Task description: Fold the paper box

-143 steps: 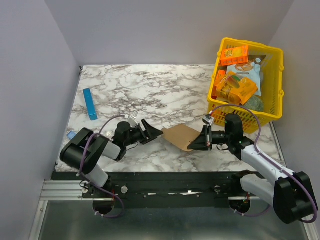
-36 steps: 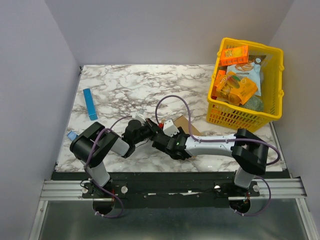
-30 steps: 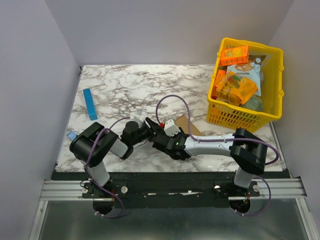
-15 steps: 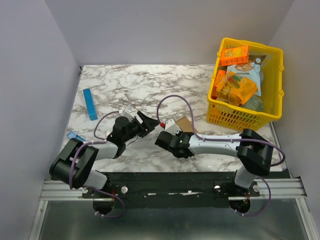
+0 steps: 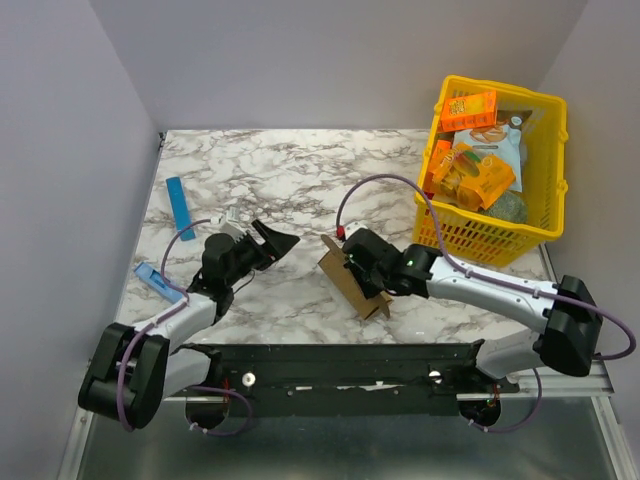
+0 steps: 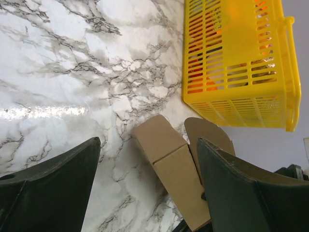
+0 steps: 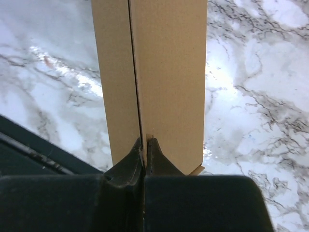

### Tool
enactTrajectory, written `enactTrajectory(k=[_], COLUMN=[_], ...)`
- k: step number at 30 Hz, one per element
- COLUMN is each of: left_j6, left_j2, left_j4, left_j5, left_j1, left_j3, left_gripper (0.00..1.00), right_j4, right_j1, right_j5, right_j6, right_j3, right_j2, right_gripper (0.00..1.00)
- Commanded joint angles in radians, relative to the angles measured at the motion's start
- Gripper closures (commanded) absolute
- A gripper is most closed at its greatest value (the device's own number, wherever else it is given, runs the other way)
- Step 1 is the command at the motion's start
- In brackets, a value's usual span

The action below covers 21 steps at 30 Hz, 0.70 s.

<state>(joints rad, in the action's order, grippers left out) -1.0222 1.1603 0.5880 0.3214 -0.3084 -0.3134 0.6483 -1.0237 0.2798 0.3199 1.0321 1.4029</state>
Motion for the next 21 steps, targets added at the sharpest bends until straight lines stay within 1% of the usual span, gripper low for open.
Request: enactTrajectory(k=[1, 3, 5, 6, 9, 11, 12, 13, 15, 16, 18, 21], left_j6=[0.063, 0.095, 0.132, 0.151, 0.212, 0.224, 0.223, 0.22, 0.211, 0.212, 0.217, 0.215], left_j2=[-0.086, -0.12, -0.123, -0.122, -0.106, -0.091, -0.085, -0.077, -0.048, -0.036, 0.01, 0.053], left_j4=[0.024, 0.039, 0.062, 0.068, 0.13, 0.167, 0.189, 0.241, 0.275, 0.295, 0.32, 0.377], left_j5=[0.013, 0.037, 0.08, 0.125, 0.198, 0.22, 0.228, 0.243, 0.268, 0.278, 0.31, 0.337], left_j1=[0.023, 0.026, 0.028, 0.028, 0.028, 0.029, 0.029, 0.029, 0.029, 0.029, 0.031, 0.031], left_j3=[0.045, 0.056, 0.047, 0.042, 0.036, 0.039, 0.042, 0.046, 0.043, 0.039, 0.031, 0.04], left_gripper=[0.09, 0.06, 0.06, 0.06, 0.06, 0.06, 0.05, 0.05, 0.05, 0.05, 0.05, 0.04], right_j4=[-0.041, -0.052, -0.055, -0.055, -0.053, -0.055, -0.055, -0.053, -0.027, 0.009, 0.033, 0.07], right_j1=[0.086, 0.152, 0.207, 0.221, 0.267, 0.304, 0.318, 0.333, 0.367, 0.375, 0.393, 0.413], right_j5=[-0.277, -0.426, -0.52, -0.584, -0.715, -0.78, -0.853, -0.89, -0.965, -0.984, -1.01, -1.048], right_j6=[-0.112, -0.155, -0.229, -0.254, -0.361, -0.427, -0.449, -0.482, -0.522, -0.566, -0.588, -0.631], right_j3=[0.006, 0.002, 0.008, 0.011, 0.026, 0.04, 0.043, 0.048, 0.083, 0.097, 0.137, 0.17], right_j2=[-0.067, -0.077, -0.073, -0.067, -0.035, 0.007, 0.024, 0.039, 0.098, 0.117, 0.172, 0.212], right_gripper=[0.99, 1.0, 1.0, 1.0, 1.0, 0.99, 1.0, 1.0, 0.99, 0.99, 0.99, 0.99])
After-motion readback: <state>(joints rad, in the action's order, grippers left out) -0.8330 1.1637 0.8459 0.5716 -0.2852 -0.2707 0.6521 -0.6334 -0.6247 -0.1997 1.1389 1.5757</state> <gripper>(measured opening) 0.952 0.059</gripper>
